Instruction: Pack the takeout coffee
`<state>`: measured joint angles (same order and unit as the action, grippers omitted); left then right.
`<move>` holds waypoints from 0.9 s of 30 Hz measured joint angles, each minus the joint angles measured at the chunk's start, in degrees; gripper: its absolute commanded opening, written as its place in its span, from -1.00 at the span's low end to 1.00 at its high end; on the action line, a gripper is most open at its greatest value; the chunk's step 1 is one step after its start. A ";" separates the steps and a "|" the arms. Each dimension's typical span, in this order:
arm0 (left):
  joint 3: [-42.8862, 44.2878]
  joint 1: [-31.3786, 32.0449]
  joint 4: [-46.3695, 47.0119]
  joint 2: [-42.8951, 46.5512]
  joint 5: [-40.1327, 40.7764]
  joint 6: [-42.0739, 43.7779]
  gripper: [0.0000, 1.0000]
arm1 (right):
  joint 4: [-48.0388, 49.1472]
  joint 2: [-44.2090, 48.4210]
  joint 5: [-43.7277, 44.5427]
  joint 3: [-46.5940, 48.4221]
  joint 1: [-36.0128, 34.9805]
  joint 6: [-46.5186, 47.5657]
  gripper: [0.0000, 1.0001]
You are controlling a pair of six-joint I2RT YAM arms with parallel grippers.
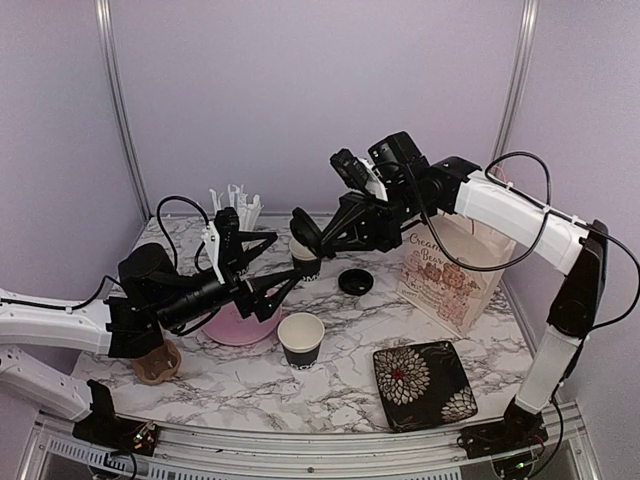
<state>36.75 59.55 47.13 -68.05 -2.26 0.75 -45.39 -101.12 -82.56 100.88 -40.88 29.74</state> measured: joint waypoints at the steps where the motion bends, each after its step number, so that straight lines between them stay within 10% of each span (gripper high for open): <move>1: 0.04 0.76 0.81 -1.07 0.76 0.96 0.86 | 0.31 0.00 -0.13 0.00 -0.33 -0.26 -1.00; 27: 2.86 6.58 14.71 -10.45 12.20 6.08 0.53 | 4.00 0.13 -1.01 -0.59 -1.70 -4.50 -1.00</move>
<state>39.62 66.13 61.84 -78.50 9.93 6.83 -41.39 -100.99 -83.57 100.29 -42.59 25.23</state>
